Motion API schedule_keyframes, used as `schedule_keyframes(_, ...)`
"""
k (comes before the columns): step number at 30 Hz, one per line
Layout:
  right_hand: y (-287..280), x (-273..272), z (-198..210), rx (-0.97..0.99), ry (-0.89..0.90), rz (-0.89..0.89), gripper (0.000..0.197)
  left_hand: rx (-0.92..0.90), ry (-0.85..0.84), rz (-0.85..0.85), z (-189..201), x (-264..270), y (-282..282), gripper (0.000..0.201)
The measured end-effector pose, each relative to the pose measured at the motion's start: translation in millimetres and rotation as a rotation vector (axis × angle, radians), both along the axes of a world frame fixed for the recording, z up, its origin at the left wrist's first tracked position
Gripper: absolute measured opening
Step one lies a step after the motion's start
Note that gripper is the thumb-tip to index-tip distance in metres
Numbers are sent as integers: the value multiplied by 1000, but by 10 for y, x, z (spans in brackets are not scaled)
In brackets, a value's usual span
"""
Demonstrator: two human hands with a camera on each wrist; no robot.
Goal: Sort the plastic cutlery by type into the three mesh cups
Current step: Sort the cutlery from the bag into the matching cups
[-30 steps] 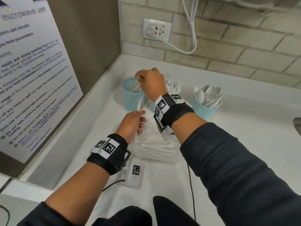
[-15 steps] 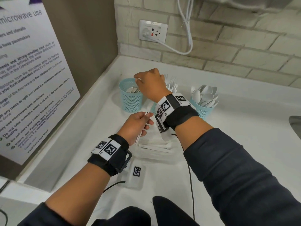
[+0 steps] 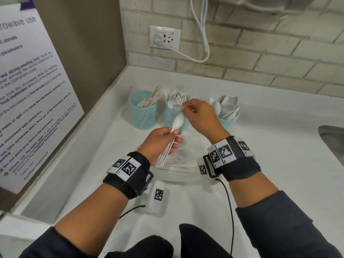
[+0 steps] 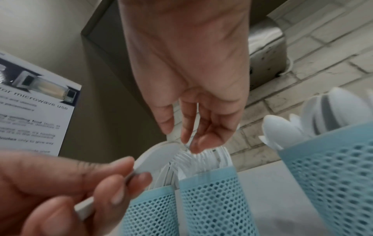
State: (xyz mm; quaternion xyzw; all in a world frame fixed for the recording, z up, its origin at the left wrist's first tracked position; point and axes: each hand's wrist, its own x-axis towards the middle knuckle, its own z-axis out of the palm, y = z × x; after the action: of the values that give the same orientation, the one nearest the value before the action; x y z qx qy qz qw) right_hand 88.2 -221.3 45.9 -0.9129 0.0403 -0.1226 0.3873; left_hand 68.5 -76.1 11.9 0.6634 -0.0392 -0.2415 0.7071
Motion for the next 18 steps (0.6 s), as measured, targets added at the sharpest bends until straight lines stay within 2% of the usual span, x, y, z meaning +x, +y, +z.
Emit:
schedule_keyframes(5, -72, -206, -4, 333, 229, 116, 35, -28, 14, -73, 11, -41, -72, 16)
schedule_keyframes(10, -110, -269, -63, 541, 271, 163, 33, -8, 13, -99, -8, -66, -89, 17)
schedule_keyframes(13, -144, -282, -75, 587, 284, 174, 32, 27, -2, -115, -10, -63, -91, 17)
schedule_keyframes(18, -192, -293, -83, 651, 267, 162, 13, 43, -28, -167, -1, -72, -78, 18)
